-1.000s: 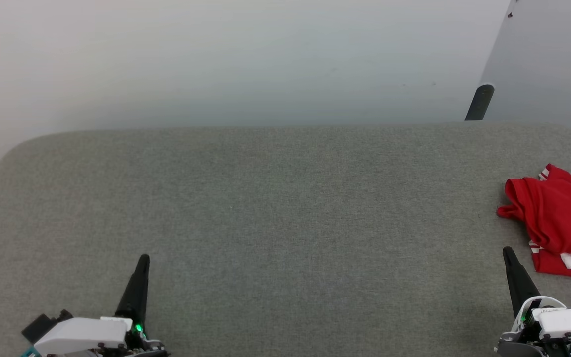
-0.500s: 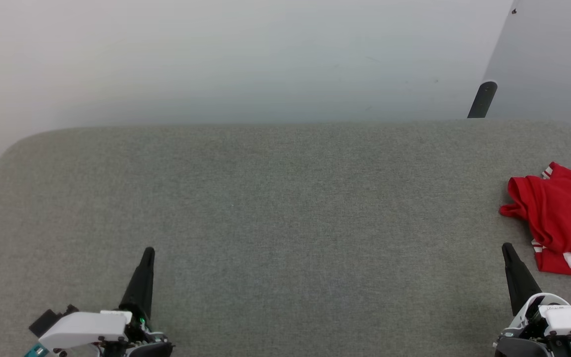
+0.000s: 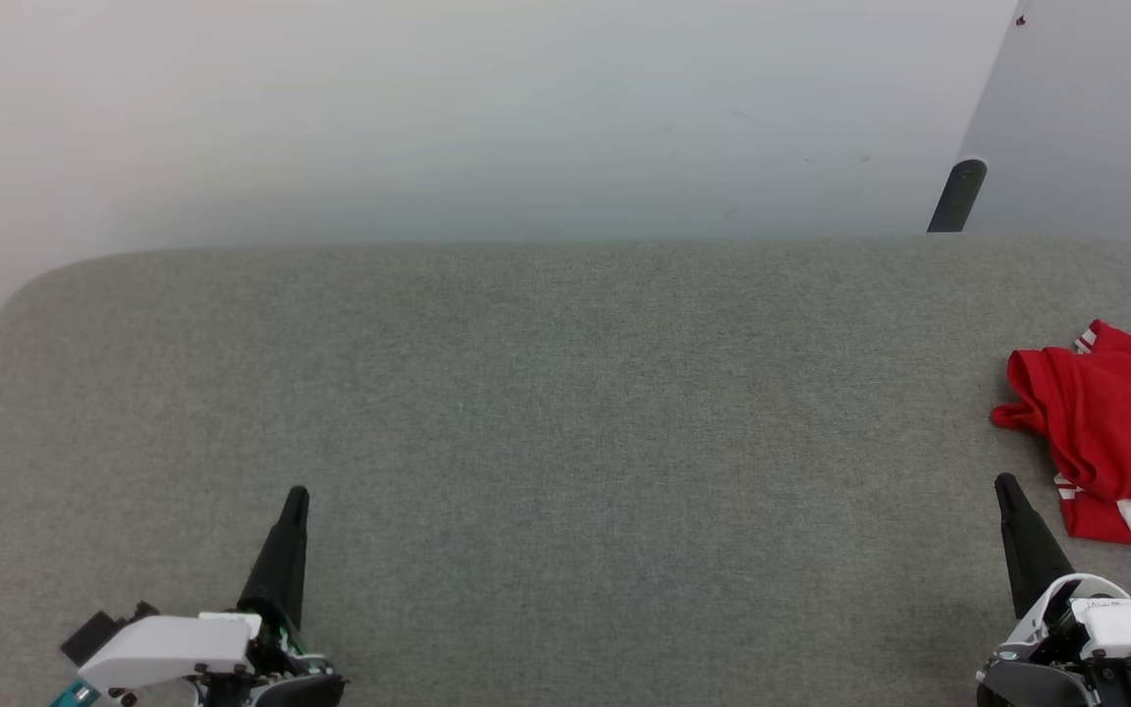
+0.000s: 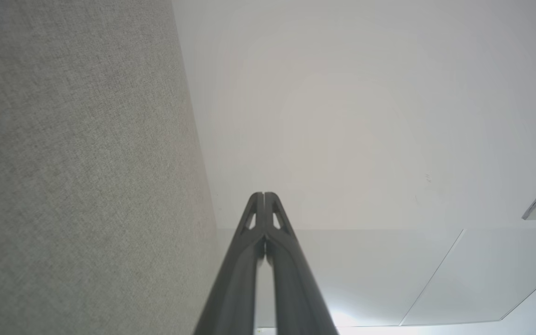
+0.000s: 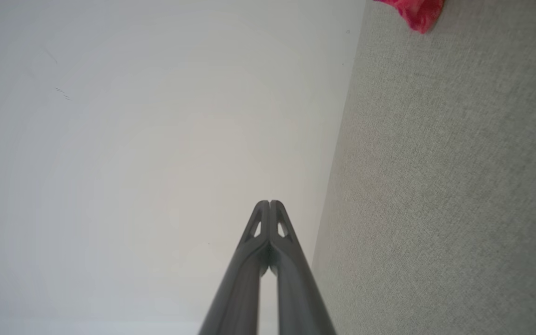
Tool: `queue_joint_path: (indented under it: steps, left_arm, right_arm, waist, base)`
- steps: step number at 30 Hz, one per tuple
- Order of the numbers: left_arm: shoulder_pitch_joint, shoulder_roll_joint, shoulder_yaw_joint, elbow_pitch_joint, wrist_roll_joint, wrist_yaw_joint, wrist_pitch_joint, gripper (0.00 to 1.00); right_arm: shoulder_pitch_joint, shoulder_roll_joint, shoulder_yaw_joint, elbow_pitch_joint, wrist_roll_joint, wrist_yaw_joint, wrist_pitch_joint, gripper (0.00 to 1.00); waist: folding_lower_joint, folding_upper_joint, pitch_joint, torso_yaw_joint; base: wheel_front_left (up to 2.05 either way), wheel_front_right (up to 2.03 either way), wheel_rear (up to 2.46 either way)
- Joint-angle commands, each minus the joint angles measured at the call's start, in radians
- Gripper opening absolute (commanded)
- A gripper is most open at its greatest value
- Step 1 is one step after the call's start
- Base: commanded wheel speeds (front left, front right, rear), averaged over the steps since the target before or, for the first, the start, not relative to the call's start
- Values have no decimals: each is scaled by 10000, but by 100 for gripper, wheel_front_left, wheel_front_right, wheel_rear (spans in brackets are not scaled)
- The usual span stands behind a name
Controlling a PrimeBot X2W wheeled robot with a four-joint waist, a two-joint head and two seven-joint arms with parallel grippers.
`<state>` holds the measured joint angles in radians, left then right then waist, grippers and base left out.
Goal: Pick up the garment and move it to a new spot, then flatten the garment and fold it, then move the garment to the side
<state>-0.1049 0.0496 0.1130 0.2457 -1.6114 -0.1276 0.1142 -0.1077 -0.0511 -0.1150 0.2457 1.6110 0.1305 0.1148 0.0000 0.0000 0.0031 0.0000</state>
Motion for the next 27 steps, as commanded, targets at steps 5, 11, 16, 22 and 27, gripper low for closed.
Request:
queue_joint_path:
  steps: [5, 11, 16, 22, 27]
  left_arm:
    - [-106, -11, 26, 14, -29, -56, 31, 0]
    - [-105, -10, 26, 13, -27, -56, 33, 0]
    - [-105, -11, 26, 13, -26, -56, 34, 0]
    - [-104, -11, 28, 12, -25, -56, 34, 0]
    - [-104, -10, 29, 12, -25, -57, 35, 0]
  right_arm:
    - [-30, 31, -1, -22, 34, 4, 23, 0]
    - [-30, 31, 0, -22, 34, 4, 23, 0]
    - [-30, 31, 1, -22, 35, 4, 22, 0]
    - [-30, 31, 1, -22, 35, 4, 22, 0]
    - [-30, 31, 1, -22, 35, 4, 22, 0]
  waist:
    - [0, 0, 0, 0]
    - [0, 0, 0, 0]
    - [0, 0, 0, 0]
    - [0, 0, 0, 0]
    - [0, 0, 0, 0]
  base:
    - [0, 0, 0]
    - [0, 0, 0]
    - [0, 0, 0]
    - [0, 0, 0]
    - [0, 0, 0]
